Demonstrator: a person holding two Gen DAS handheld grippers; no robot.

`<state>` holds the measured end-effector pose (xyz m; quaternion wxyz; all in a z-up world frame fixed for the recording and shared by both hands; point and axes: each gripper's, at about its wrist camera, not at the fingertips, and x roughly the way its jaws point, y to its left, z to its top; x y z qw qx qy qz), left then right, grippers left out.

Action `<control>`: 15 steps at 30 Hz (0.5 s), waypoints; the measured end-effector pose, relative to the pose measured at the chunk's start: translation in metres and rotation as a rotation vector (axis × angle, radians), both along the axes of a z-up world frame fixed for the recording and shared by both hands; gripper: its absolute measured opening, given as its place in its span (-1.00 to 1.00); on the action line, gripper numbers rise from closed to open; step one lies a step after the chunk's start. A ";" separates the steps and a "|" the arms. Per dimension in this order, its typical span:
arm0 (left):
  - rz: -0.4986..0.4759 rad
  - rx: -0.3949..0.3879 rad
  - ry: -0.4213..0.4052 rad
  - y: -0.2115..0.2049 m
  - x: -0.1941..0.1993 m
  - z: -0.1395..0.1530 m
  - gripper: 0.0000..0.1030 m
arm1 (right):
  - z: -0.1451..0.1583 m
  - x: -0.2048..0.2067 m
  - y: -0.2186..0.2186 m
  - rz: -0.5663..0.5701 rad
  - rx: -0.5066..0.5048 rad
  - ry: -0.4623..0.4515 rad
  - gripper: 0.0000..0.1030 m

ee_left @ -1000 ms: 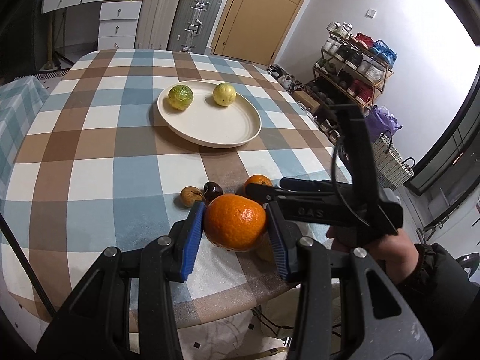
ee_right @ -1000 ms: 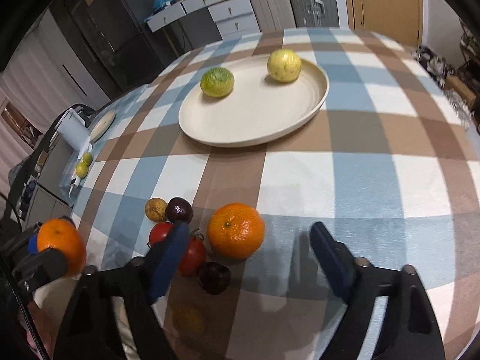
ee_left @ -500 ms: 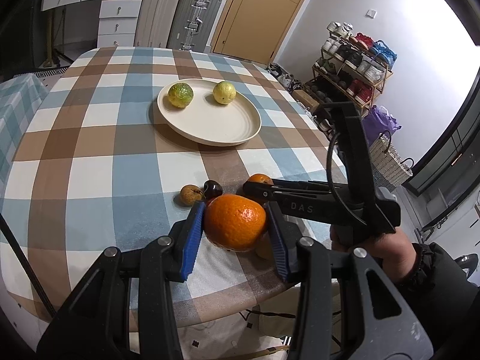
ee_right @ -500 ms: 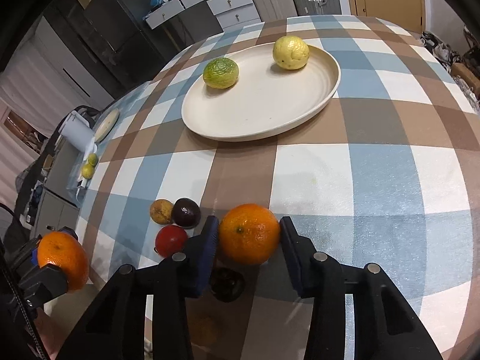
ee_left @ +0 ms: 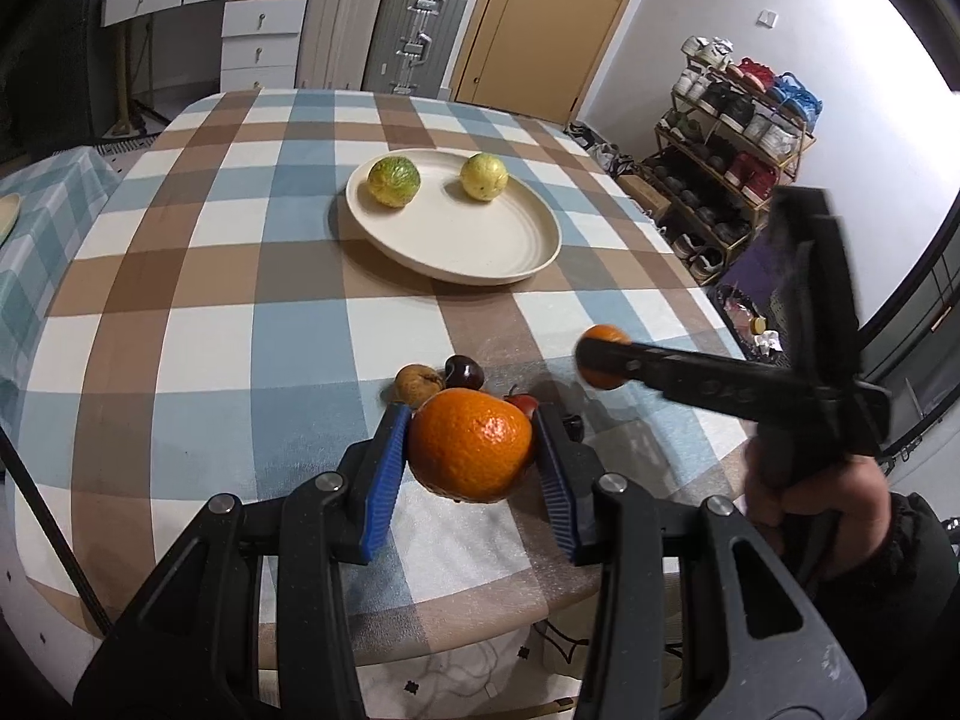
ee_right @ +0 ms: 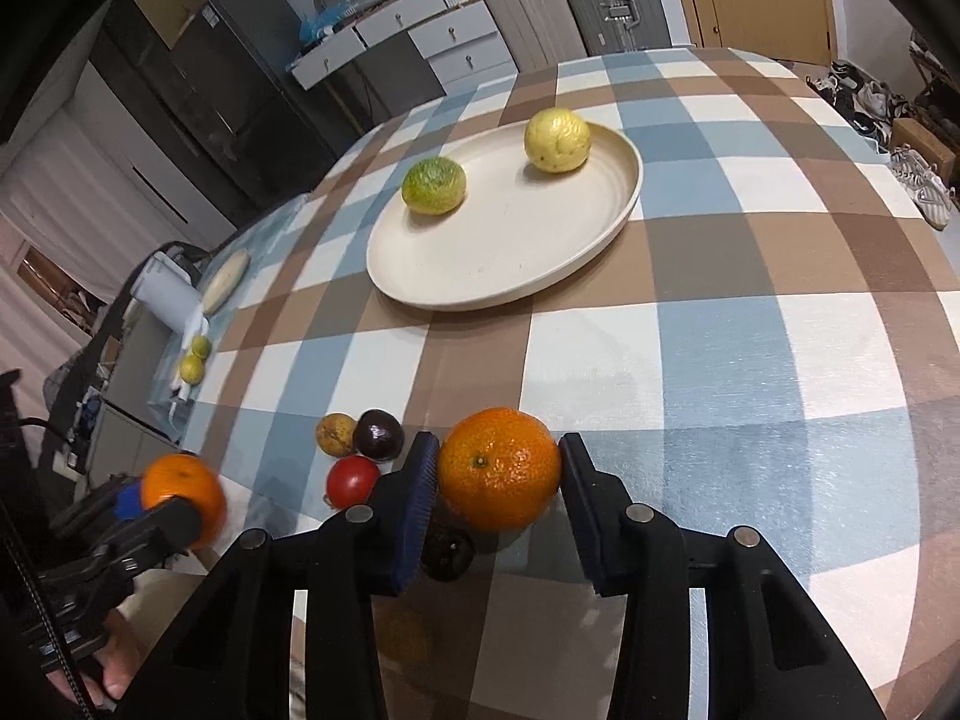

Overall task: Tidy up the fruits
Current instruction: 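Carry both oranges over the cream plate and lower them onto it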

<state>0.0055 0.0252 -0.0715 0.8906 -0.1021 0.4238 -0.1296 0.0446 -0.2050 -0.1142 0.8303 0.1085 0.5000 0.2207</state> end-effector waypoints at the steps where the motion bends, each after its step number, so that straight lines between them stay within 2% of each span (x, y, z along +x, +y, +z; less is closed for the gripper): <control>1: 0.006 0.011 0.000 -0.001 0.001 -0.001 -0.25 | 0.002 -0.002 -0.001 -0.001 0.007 -0.005 -0.19; 7: 0.019 0.029 0.003 -0.004 0.005 0.001 -0.25 | 0.018 -0.012 -0.010 0.006 0.047 -0.051 -0.19; 15: -0.029 -0.021 0.020 -0.004 0.030 0.015 -0.25 | 0.040 -0.025 -0.016 0.015 0.115 -0.104 -0.19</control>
